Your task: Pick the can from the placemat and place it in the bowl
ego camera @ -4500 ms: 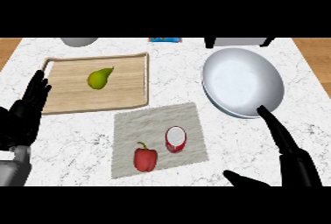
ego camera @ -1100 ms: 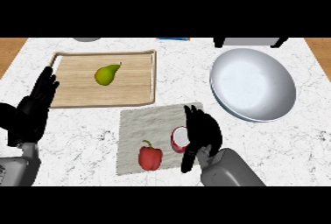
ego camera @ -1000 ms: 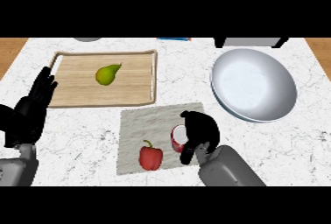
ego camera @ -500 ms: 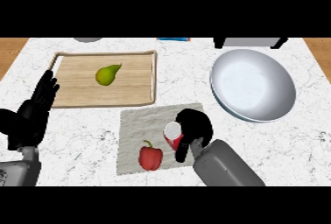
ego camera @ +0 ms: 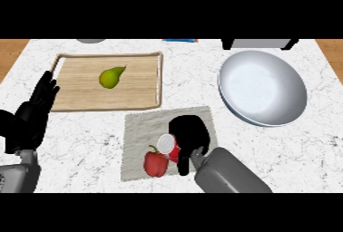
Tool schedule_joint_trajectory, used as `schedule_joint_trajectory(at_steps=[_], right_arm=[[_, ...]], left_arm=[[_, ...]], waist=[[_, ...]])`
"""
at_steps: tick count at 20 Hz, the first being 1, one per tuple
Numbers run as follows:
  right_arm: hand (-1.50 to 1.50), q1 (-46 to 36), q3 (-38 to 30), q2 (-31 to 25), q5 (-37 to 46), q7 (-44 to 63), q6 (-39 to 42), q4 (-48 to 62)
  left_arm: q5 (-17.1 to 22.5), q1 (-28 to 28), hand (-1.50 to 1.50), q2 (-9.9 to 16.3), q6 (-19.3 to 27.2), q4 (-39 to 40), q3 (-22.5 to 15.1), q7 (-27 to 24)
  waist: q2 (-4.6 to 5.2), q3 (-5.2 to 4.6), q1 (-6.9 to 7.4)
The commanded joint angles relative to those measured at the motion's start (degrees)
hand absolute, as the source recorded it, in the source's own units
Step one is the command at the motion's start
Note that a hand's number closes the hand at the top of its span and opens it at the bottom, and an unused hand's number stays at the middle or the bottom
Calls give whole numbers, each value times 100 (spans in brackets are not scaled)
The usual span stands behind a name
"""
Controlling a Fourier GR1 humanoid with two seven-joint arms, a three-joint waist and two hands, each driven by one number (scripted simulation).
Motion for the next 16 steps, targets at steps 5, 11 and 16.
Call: schedule_joint_trajectory(at_steps=[5, 11, 16], right_arm=[[150, 130, 187, -390, 666, -105, 274, -1413], [150, -371, -23, -492, 1476, 744, 126, -2776], [150, -763, -819, -505, 1620, 1228, 179, -3974]], left_arm=[[-57, -291, 0, -101, 41, 160, 117, 176], [-135, -38, 0, -131, 19, -20, 24, 97], [3, 103, 0, -18, -100, -103, 203, 65]], waist=[[2, 4, -70], [-28, 2, -111], [-37, 3, -86]])
